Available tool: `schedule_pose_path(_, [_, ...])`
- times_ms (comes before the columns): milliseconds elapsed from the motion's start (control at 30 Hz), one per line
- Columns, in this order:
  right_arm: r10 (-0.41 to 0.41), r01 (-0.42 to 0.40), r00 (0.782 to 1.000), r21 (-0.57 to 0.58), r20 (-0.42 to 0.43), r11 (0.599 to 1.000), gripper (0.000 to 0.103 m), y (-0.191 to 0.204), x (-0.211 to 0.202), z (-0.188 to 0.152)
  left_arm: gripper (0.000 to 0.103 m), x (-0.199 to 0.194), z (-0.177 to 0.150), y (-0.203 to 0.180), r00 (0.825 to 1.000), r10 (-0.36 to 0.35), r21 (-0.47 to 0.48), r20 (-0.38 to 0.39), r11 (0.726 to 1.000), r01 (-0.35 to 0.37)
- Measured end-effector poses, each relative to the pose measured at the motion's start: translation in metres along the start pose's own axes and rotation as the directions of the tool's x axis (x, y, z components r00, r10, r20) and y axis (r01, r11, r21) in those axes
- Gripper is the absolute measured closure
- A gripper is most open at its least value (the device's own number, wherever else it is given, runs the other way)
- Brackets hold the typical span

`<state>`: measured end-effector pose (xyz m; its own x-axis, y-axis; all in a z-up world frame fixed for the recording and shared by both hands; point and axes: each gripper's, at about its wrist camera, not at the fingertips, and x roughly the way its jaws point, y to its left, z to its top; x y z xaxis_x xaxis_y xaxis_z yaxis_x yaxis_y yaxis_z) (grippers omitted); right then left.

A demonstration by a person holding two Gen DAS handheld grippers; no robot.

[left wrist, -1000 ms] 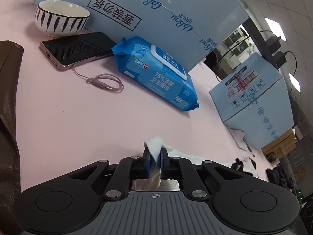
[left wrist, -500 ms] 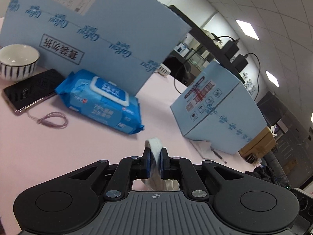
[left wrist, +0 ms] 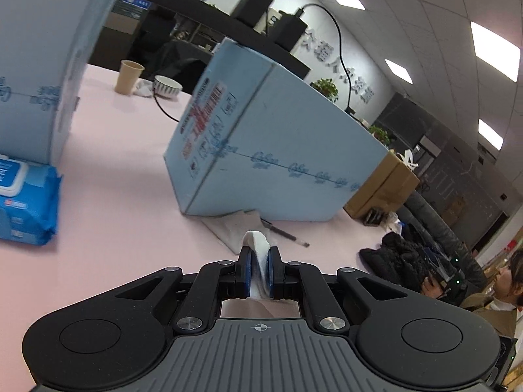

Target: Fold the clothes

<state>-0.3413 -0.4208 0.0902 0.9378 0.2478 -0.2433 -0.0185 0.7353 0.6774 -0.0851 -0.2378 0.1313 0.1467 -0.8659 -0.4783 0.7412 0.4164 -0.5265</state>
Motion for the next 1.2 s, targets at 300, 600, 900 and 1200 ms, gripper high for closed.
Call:
schedule_pose_path(300, [-0.086,0.064,0.993,0.230,0.087,0.971,0.092,-0.082,-0.042,-0.014,0.094,0.095,-0.015,-0.039,0.992,-0.014,0.014,-0.123,1.000,0.016])
schedule_pose_path(600, [-0.161,0.117,0.982,0.348,0.099,0.930,0.092,-0.127,-0.052,-0.027,0.094,0.159,-0.031,-0.051,0.982,0.008,0.023,-0.191,1.000,-0.003])
schedule_pose_path(900, [-0.368,0.343,0.930,0.330,0.014,0.879,0.046,-0.130,-0.071,-0.028,0.072,0.169,-0.031,-0.042,0.993,-0.009,-0.009,-0.119,1.000,0.008])
schedule_pose_path(1200, [-0.141,0.116,0.982,0.186,0.124,0.976,0.045,-0.086,-0.078,-0.003,0.055,0.071,-0.012,-0.035,0.989,-0.143,0.021,0.029,0.990,0.142])
